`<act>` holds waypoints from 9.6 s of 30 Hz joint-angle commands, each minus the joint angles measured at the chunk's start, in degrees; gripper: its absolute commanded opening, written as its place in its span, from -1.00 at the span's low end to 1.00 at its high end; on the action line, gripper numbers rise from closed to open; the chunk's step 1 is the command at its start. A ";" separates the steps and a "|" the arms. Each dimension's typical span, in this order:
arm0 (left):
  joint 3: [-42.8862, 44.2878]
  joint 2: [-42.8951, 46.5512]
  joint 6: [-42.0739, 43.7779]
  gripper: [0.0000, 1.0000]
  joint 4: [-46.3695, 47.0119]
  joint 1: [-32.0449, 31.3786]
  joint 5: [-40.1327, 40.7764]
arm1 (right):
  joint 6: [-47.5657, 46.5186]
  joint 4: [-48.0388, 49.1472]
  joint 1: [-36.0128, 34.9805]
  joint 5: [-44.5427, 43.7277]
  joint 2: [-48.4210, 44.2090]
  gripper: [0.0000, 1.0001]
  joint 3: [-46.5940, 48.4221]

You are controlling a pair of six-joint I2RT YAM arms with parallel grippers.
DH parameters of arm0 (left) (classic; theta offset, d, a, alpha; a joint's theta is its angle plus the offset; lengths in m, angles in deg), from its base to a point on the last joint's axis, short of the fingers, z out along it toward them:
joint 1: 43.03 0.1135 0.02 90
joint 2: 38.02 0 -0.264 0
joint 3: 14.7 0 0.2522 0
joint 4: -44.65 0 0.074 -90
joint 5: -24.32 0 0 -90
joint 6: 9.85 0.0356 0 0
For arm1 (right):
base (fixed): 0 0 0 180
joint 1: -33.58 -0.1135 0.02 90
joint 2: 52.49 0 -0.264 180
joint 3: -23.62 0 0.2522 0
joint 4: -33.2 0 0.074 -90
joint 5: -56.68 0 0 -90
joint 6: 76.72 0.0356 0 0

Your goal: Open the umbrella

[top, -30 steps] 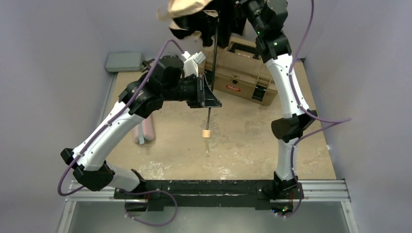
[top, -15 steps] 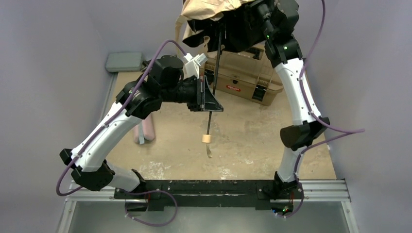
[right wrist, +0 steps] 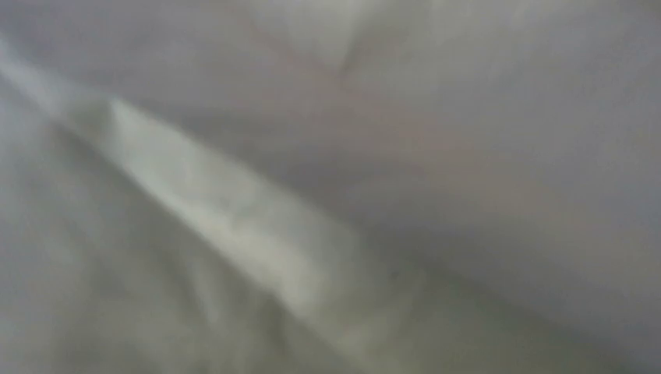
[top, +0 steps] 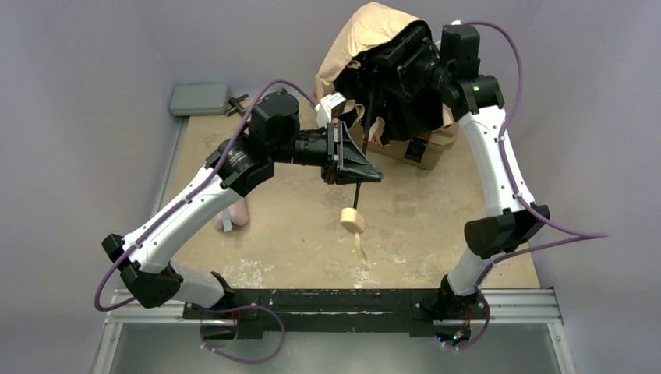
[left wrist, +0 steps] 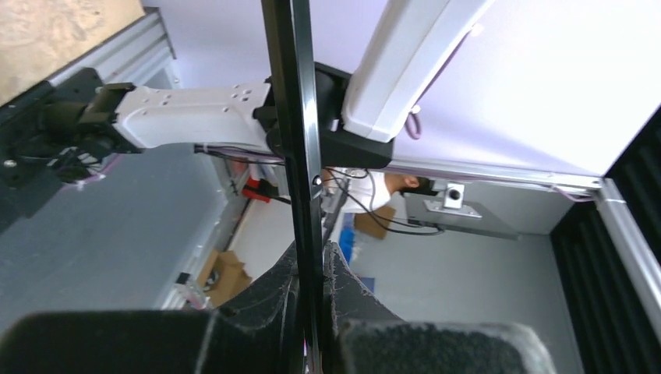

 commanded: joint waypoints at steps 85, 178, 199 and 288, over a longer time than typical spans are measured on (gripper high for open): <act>-0.24 8.24 15.09 -1.00 -24.90 -18.20 -7.78 | 1.30 45.14 6.44 -55.60 19.55 -0.62 27.17; 5.58 -11.09 31.71 0.63 6.30 4.86 6.52 | -21.35 13.08 36.45 16.04 -8.97 -1.00 -36.74; 11.26 -11.90 25.43 0.66 13.09 5.20 14.96 | -16.67 1.36 26.93 19.79 -4.66 -1.00 8.33; 3.24 -4.41 -15.15 -1.00 30.40 17.73 11.38 | -3.14 34.69 -12.31 -0.44 -4.43 0.16 -10.69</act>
